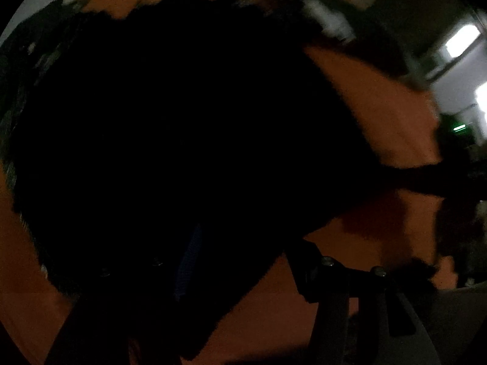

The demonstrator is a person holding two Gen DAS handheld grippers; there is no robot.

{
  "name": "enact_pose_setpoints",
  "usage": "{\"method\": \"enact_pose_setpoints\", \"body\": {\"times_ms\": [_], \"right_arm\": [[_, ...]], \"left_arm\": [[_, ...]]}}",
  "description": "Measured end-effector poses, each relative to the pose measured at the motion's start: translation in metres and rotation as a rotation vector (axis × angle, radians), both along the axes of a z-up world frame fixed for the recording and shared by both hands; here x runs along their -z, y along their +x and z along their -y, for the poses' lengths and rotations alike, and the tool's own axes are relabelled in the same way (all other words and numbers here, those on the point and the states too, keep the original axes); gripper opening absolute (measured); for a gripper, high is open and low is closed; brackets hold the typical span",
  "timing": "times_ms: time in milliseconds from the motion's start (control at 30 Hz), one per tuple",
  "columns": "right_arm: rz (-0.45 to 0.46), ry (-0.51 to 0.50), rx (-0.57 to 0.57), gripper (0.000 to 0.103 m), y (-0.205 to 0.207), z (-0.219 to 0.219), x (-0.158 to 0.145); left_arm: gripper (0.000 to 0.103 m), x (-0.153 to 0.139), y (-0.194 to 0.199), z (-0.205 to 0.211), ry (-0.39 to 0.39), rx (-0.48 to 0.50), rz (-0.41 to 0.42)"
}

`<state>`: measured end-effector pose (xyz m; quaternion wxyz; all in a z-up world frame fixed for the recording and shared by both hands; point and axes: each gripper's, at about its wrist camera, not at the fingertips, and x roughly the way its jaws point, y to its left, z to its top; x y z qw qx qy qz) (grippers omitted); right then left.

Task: Fold clothes

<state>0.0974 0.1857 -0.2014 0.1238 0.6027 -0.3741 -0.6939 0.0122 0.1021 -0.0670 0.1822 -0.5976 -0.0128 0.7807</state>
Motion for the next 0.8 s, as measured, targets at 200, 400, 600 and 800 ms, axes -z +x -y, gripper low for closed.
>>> {"method": "enact_pose_setpoints", "body": {"times_ms": [200,400,600,800], "right_arm": [[-0.021,-0.023,0.003,0.046,0.001,0.001,0.0],[-0.042,-0.161,0.021,0.046,-0.011,-0.001,0.003],[-0.024,-0.214,0.061,0.046,-0.021,-0.018,0.001],[-0.015,-0.166,0.169,0.047,-0.001,-0.059,-0.001]], "left_arm": [[0.056,-0.007,-0.009,-0.043,0.108,0.097,0.048],[0.056,0.004,0.007,-0.088,0.046,0.201,0.017],[0.056,0.016,0.006,-0.129,0.021,0.247,0.005],[0.056,0.021,0.005,-0.147,0.014,0.249,0.016]]}}
